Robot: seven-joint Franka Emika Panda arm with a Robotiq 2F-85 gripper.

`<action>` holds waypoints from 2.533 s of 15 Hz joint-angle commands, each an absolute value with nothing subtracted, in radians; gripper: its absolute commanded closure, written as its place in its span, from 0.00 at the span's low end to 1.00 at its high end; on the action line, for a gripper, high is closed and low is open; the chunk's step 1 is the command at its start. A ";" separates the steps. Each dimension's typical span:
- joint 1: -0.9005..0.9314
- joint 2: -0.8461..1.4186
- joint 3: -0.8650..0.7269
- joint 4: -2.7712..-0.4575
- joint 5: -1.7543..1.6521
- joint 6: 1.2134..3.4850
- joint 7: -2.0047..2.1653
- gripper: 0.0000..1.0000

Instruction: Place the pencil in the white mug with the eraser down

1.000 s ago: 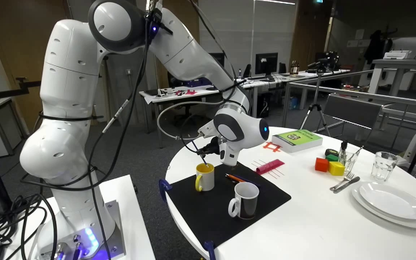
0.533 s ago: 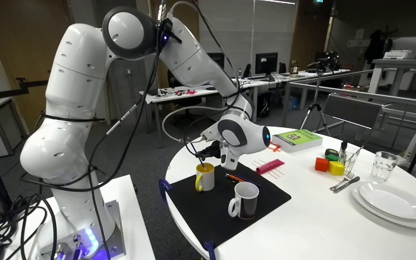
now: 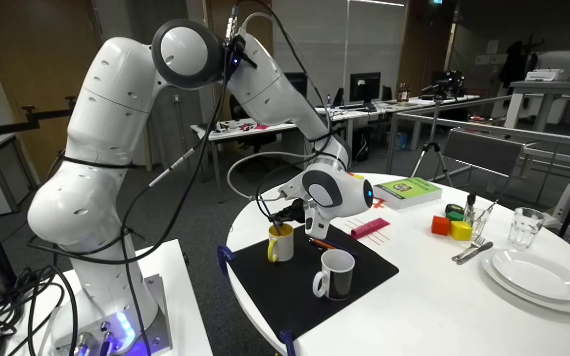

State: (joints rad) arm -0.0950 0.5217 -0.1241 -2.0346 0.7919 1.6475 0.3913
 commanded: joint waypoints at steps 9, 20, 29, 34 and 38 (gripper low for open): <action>-0.096 0.511 -0.145 -2.007 0.758 1.627 0.438 0.14; -0.118 0.277 -0.215 -2.055 0.658 1.639 0.449 0.00; -0.124 0.034 -0.247 -2.199 0.413 1.841 0.546 0.00; -0.132 -0.103 -0.214 -2.311 0.266 1.984 0.667 0.00; -0.137 -0.183 -0.170 -2.374 0.185 2.036 0.774 0.00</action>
State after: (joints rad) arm -0.1197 -0.0858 -0.2121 -2.2924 0.2428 1.9851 0.6927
